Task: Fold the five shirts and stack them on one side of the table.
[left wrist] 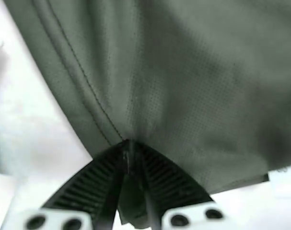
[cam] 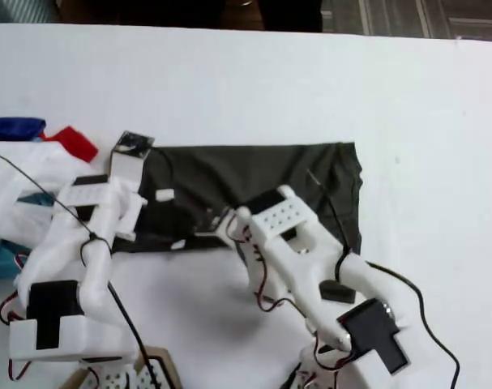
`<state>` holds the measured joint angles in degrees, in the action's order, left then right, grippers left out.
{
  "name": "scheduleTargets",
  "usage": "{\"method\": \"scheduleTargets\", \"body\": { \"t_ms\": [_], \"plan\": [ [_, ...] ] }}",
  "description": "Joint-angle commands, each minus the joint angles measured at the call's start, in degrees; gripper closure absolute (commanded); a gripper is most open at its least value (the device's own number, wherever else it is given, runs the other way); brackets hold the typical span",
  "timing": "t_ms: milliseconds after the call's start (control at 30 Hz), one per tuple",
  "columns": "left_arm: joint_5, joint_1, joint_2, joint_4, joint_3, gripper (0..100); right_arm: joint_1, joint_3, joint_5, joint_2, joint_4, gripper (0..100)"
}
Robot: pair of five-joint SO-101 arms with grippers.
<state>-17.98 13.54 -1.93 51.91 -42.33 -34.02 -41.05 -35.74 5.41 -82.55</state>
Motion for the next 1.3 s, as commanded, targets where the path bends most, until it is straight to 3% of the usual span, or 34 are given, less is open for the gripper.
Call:
{"method": "scheduleTargets", "body": {
  "t_ms": [0, 267, 700, 767, 900, 967, 1200, 1267],
  "plan": [
    [0.44, 0.44, -0.7, -1.23, -0.13, 97, 3.65, -2.55, -1.05, 2.42, 5.32, 72.1],
    [0.44, 0.44, -0.7, -1.23, -0.13, 97, 8.66, -3.52, -1.23, 2.33, 9.71, 72.2],
    [0.44, 0.44, -0.7, -1.23, -0.13, 97, 4.18, -1.76, -0.88, -13.85, 11.12, 72.4],
    [0.44, 0.44, -0.7, -1.23, -0.13, 97, 4.44, -0.44, -0.7, -15.43, 11.12, 76.5],
    [0.44, 0.44, -0.7, -1.23, -0.13, 97, 4.53, 2.64, -0.62, -16.13, 9.63, 99.7],
    [0.44, 0.44, -0.7, -1.23, -0.13, 97, 5.76, 3.78, -0.62, -16.13, 8.66, 95.7],
    [0.44, 0.44, -0.7, -1.23, -0.13, 97, 12.26, 14.07, -1.67, -13.93, -0.22, 98.0],
    [0.44, 0.44, -0.7, -1.23, -0.13, 97, 13.76, 18.11, -5.01, -11.38, -4.26, 98.0]
  ]
}}
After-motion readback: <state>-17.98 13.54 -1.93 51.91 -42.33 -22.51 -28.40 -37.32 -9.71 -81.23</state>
